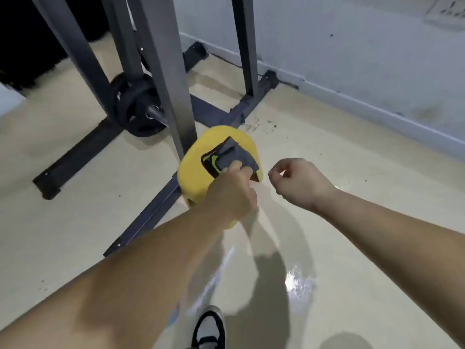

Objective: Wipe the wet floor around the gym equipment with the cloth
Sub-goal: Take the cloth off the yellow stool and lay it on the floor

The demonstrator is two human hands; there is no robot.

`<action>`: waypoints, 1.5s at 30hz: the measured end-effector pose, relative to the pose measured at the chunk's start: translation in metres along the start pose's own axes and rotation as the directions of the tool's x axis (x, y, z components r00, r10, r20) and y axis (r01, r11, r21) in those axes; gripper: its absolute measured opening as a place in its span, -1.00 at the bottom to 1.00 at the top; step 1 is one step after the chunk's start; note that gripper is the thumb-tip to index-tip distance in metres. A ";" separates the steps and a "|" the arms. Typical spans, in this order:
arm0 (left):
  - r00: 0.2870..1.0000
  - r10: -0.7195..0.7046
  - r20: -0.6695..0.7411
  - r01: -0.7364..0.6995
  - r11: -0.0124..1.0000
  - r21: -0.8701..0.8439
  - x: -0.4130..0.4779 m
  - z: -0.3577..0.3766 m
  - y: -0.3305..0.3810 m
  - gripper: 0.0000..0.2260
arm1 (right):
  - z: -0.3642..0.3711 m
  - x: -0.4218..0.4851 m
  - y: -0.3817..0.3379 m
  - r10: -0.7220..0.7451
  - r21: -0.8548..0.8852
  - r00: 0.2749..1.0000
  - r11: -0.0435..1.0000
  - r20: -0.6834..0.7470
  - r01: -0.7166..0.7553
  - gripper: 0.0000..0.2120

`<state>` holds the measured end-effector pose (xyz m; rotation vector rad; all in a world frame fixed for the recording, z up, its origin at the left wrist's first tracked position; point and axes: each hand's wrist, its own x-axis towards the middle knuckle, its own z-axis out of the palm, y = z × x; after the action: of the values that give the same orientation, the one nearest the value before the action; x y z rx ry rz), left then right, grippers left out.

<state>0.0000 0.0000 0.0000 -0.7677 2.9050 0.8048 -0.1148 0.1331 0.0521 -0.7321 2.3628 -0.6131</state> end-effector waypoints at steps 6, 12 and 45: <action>0.990 -0.144 -0.005 0.134 0.905 0.405 0.064 0.083 -0.067 -0.52 | 0.084 0.071 0.076 -0.076 0.072 0.997 0.994 -0.020 0.077 -0.81; 0.934 0.048 -0.354 0.090 0.928 0.361 0.073 0.122 -0.101 -0.70 | 0.141 0.087 0.133 -0.111 0.225 0.994 0.968 -0.021 0.113 -0.77; 0.894 -0.246 0.375 0.361 0.890 -0.277 0.041 0.241 -0.080 -0.85 | 0.193 0.064 0.306 0.384 0.421 0.796 0.695 0.468 -0.583 -0.75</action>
<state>-0.0224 0.0401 -0.2533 -0.9771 2.2967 1.2718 -0.1419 0.2730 -0.2871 0.0755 1.7884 -0.7879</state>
